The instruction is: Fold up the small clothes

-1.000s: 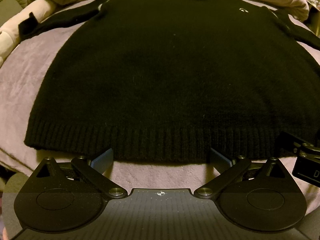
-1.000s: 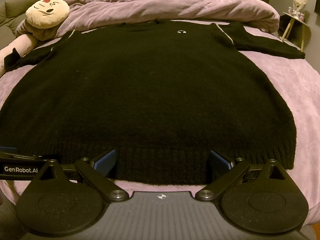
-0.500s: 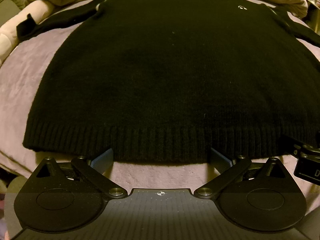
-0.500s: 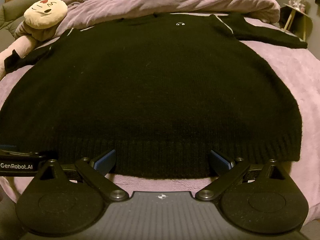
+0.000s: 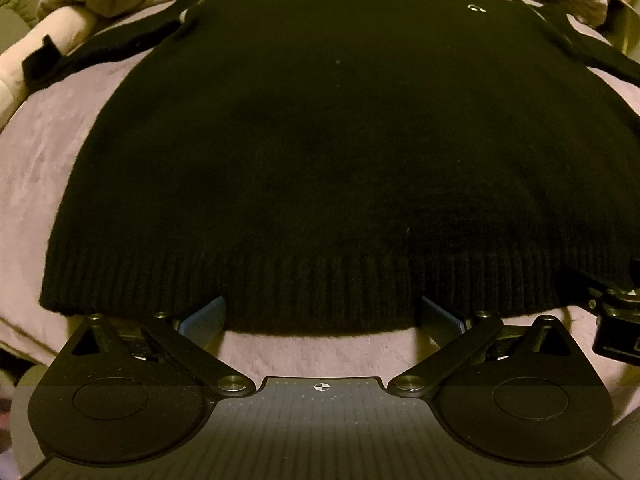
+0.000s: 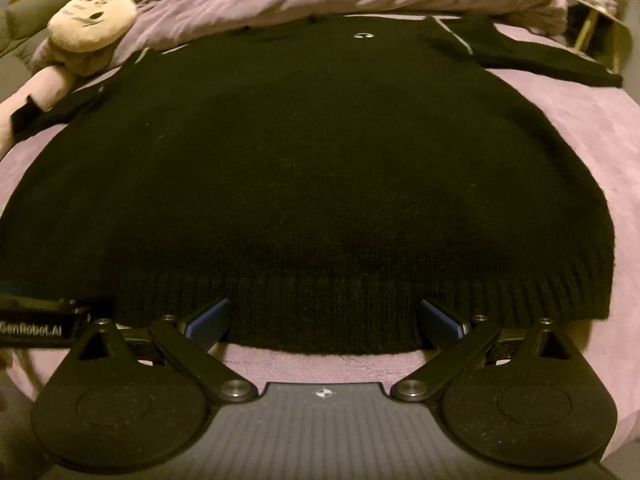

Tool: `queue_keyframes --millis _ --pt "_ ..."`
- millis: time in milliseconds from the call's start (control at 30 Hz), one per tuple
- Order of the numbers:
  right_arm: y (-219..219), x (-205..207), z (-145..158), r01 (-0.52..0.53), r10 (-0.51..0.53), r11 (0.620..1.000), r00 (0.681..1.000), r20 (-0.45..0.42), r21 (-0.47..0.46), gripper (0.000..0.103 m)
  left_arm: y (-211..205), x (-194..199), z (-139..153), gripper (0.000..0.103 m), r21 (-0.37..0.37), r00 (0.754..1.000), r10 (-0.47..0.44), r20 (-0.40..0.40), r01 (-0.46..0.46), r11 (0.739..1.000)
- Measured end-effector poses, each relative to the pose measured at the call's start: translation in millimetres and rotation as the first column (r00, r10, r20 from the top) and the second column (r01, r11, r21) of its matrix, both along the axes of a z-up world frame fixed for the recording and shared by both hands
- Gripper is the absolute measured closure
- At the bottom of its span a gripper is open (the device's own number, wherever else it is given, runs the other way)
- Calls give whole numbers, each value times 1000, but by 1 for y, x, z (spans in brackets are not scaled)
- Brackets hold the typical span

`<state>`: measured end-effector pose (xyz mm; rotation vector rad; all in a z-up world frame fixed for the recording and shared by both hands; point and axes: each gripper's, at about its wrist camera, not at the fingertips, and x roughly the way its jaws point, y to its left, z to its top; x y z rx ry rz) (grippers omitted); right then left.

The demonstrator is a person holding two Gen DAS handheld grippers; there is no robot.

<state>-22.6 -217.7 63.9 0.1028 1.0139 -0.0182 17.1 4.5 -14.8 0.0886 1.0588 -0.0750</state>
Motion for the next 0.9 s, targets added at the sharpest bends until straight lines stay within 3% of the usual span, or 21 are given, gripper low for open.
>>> queue_keyframes --millis 233,400,533,667,733,833,900 --pt "-17 -9 3 -87 85 995 996 37 56 4 -7 -4 19 0 -10 999 -3 36 4 1000" --pt "-44 -7 24 -54 50 988 998 32 142 4 -16 1 39 0 -52 997 -9 81 13 999" --pt "-94 3 48 3 -32 976 991 129 220 4 -28 16 41 0 -91 997 -1 79 8 996" --pt "-170 35 46 166 -219 949 958 183 268 6 -41 39 37 0 -95 997 22 72 -15 995" --pt "-220 59 39 265 -337 908 923 187 325 16 -43 55 37 0 -92 997 32 69 -26 995" --pt "-295 102 23 394 -490 824 856 164 407 42 -48 76 37 0 -79 997 42 68 -37 996" --pt "-338 128 7 476 -582 761 801 139 441 65 -51 88 38 0 -71 995 61 74 -56 996"
